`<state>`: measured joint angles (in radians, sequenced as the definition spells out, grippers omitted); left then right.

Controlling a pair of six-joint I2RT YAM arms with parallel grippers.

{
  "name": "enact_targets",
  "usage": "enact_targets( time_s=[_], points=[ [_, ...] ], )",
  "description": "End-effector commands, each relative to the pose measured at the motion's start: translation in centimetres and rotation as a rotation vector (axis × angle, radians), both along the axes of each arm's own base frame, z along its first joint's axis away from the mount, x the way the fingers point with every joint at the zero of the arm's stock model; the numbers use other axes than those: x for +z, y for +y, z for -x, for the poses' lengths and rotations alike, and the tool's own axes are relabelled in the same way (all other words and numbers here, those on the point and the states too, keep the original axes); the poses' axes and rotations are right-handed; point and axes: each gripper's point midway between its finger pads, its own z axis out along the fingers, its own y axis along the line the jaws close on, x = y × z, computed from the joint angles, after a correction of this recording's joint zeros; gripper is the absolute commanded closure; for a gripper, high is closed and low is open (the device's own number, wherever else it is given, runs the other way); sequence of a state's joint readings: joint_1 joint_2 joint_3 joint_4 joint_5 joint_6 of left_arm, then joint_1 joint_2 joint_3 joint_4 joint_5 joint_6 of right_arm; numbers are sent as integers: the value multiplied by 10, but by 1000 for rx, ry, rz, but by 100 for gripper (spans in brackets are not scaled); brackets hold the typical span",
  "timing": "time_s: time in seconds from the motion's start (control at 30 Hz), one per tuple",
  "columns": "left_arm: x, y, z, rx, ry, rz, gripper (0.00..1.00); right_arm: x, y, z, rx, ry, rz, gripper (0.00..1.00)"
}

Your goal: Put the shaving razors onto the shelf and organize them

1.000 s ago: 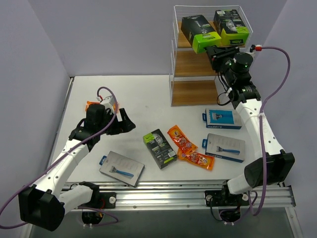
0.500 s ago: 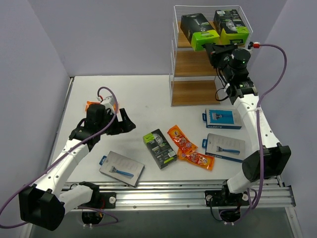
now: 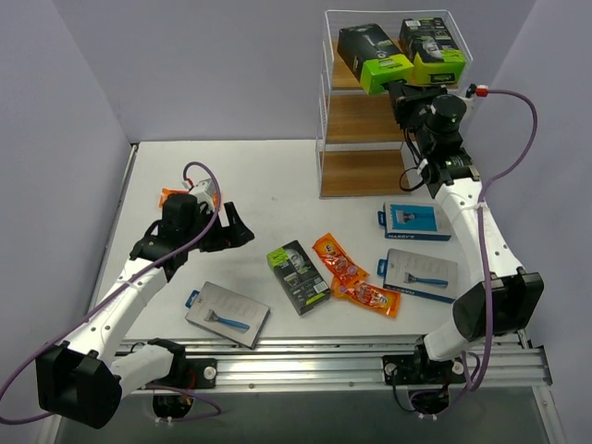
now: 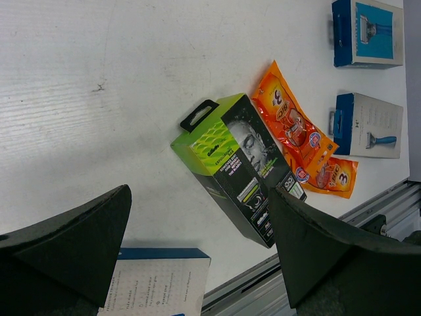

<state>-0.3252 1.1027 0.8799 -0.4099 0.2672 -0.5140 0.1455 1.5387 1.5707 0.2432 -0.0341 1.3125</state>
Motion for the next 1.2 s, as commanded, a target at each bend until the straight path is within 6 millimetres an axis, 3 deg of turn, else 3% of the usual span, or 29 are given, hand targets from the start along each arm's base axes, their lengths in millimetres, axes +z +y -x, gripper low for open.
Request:
enact_targets(
  time_s=[0.0, 0.07, 0.33, 0.8, 1.17],
  points=[
    [22, -4, -7, -19, -57, 19, 6, 46, -29, 24, -153, -137, -34, 100],
    [22, -4, -7, -19, -57, 19, 6, 40, -35, 26, -187, -142, -39, 100],
    [21, -4, -7, -19, -54, 18, 6, 46, -48, 39, -307, -213, -59, 100],
    [19, -5, -8, -25, -46, 20, 6, 42, -19, 48, -417, -267, -61, 100],
    [17, -8, -6, -39, -37, 28, 6, 42, -13, 46, -521, -269, -59, 100]
  ],
)
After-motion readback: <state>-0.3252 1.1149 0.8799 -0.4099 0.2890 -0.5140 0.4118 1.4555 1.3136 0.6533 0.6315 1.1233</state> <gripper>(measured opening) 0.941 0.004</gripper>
